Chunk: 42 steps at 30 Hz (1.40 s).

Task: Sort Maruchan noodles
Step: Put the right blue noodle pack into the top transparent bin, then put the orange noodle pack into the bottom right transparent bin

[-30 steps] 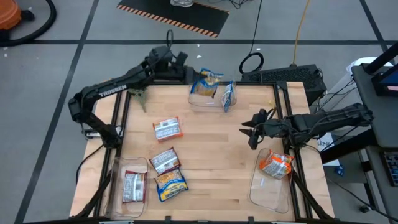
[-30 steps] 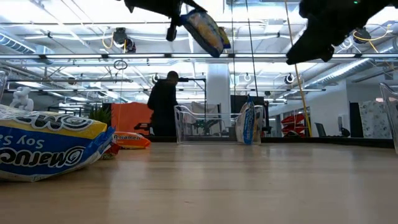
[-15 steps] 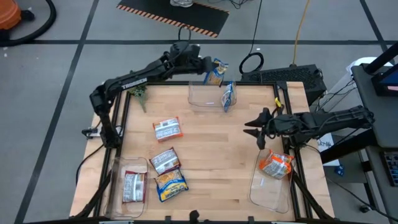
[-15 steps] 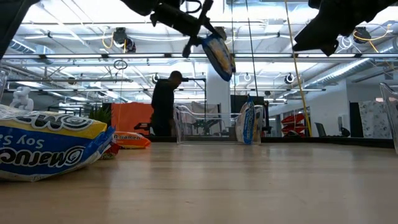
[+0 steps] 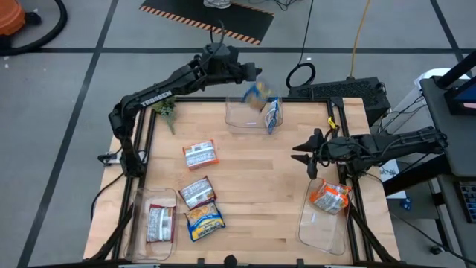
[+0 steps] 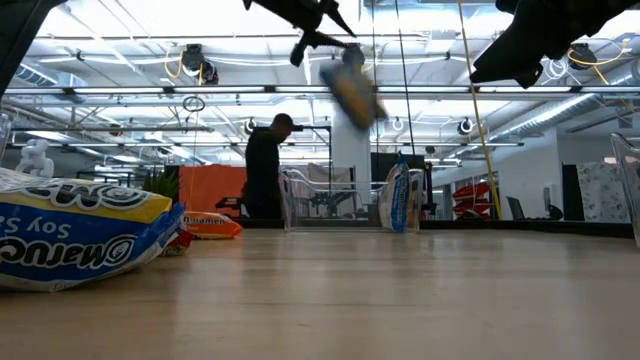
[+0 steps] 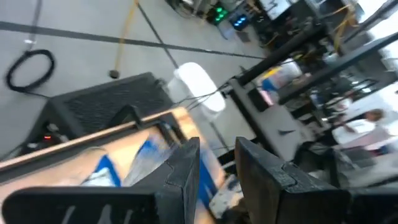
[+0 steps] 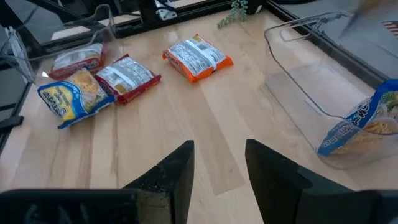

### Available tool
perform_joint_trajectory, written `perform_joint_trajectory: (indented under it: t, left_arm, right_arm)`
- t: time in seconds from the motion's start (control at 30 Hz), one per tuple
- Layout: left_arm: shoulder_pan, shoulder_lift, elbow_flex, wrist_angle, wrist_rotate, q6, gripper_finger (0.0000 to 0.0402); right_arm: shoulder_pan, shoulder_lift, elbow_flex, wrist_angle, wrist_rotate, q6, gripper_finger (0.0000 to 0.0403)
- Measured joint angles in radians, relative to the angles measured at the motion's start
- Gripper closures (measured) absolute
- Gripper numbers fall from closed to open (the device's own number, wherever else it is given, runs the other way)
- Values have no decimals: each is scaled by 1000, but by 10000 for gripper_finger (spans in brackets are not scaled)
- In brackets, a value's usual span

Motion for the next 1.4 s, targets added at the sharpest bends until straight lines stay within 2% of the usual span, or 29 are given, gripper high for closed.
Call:
perform_joint_trajectory:
  t: [0.1, 0.3, 0.53, 0.67, 0.73, 0.83, 0.9, 1.0, 1.23, 1.4]
  left_arm:
    - [8, 4, -2, -47, -14, 11, 296]
    - [35, 67, -2, -58, -49, 89, 296]
    - [48, 137, -4, -54, -34, 55, 296]
    - [48, 138, -4, -85, -21, 67, 296]
    - [48, 138, -4, -109, -6, 83, 296]
    - [54, 137, -4, -157, 91, 95, 295]
    - [63, 125, -4, -233, 176, 98, 295]
    - [64, 104, -4, -375, 241, 116, 295]
    - [43, 46, -4, -737, 251, 239, 295]
    - [37, 40, -4, -1025, 234, 396, 295]
  right_arm:
    - [0, 3, 0, 0, 5, -9, 264]
    - [-4, 3, 0, -15, 83, -8, 264]
    - [-26, 2, 0, -11, 80, 0, 264]
    - [-27, 2, 0, -11, 78, 79, 264]
    - [-27, 2, 0, -12, 78, 113, 264]
    - [-27, 2, 0, -18, 78, 127, 264]
    - [-27, 2, 0, -20, 78, 127, 264]
    - [-27, 2, 0, -21, 79, 128, 264]
    - [-31, 3, 0, -35, 80, 131, 264]
    - [-31, 3, 0, -50, 80, 130, 264]
